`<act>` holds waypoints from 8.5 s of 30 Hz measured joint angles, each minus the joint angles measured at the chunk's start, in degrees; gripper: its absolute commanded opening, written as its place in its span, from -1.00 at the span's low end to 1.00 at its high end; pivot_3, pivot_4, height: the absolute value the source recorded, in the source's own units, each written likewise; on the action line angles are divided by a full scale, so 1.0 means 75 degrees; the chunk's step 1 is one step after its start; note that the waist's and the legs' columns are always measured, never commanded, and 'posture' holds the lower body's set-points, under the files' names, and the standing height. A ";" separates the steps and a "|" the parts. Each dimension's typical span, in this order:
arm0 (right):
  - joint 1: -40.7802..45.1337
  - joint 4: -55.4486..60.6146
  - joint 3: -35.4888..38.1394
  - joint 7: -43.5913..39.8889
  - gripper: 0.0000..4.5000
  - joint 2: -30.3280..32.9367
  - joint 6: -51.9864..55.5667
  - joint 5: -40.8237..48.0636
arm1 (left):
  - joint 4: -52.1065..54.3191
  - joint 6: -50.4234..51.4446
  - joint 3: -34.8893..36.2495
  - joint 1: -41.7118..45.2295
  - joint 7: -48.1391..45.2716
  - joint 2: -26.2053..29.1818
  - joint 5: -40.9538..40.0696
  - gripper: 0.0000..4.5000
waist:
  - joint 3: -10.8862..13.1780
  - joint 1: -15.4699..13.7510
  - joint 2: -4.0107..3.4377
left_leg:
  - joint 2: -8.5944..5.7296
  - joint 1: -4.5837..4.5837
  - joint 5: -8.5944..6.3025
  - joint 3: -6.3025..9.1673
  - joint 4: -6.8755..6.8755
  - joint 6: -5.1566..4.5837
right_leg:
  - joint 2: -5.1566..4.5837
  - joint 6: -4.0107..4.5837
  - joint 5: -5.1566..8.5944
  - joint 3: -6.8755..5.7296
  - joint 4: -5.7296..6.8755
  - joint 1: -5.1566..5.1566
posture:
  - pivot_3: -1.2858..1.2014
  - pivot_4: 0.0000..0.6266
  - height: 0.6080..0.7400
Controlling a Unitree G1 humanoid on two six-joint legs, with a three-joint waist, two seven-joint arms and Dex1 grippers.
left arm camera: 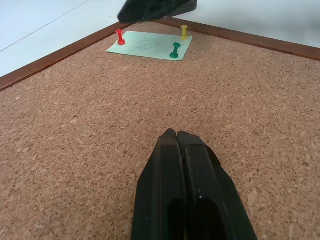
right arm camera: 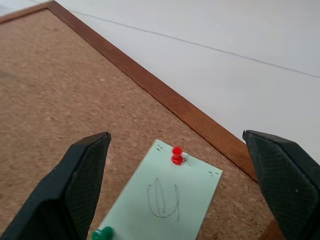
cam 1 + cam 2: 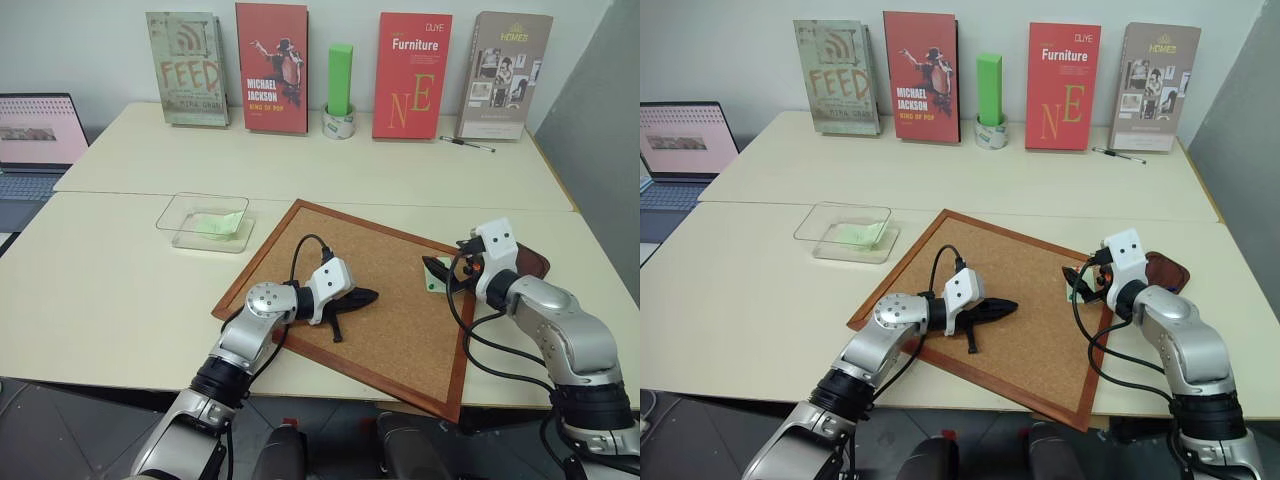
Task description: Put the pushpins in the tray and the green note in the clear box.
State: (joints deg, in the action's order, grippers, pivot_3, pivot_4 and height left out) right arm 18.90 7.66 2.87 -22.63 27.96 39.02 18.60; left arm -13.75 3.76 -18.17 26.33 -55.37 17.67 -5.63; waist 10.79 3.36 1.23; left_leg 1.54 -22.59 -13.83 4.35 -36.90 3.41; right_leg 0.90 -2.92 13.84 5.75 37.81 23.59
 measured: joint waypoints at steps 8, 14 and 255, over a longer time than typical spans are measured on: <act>0.0315 -0.0892 -0.0153 0.0022 0.22 -0.0299 -0.0541 -0.0409 | 0.0309 0.0201 0.0004 -0.0176 0.0002 0.0023 0.0013 -1.00 | -0.0001 0.0000 -0.0002 | 0.0000 -0.0001 0.0000 0.0000 0.0003 0.0000 | 0.0000 -0.0001 0.0000 -0.0001 0.0000 0.0000 | 0.03 -0.52 1.00; 0.0395 -0.1228 -0.0300 0.0009 -0.30 -0.0390 -0.0811 -0.0656 | 0.0349 0.0290 0.0005 -0.0174 -0.0010 0.0044 0.0033 -1.00 | -0.0002 0.0007 -0.0003 | 0.0000 0.0003 0.0000 0.0000 0.0002 0.0000 | 0.0000 -0.0001 -0.0001 -0.0001 0.0003 0.0000 | 0.03 -0.52 1.00; -0.2165 0.2035 0.0207 -0.0113 0.24 -0.0265 -0.0612 0.0096 | 0.0395 0.0263 -0.0214 -0.0133 0.0123 0.0236 0.0228 -1.00 | -0.0010 0.0034 -0.0016 | 0.0002 0.0019 0.0000 -0.0004 0.0015 -0.0001 | -0.0001 0.0038 0.0024 0.0010 -0.0021 -0.0012 | 0.03 -0.52 1.00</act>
State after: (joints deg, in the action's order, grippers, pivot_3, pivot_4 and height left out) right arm 2.66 22.92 4.42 -23.48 25.98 34.43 19.32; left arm -10.79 5.74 -19.77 25.33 -54.45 19.44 -3.92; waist 10.71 3.62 1.10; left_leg 1.55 -22.45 -13.83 4.32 -36.79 3.41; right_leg 0.89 -2.63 14.02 5.82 37.66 23.49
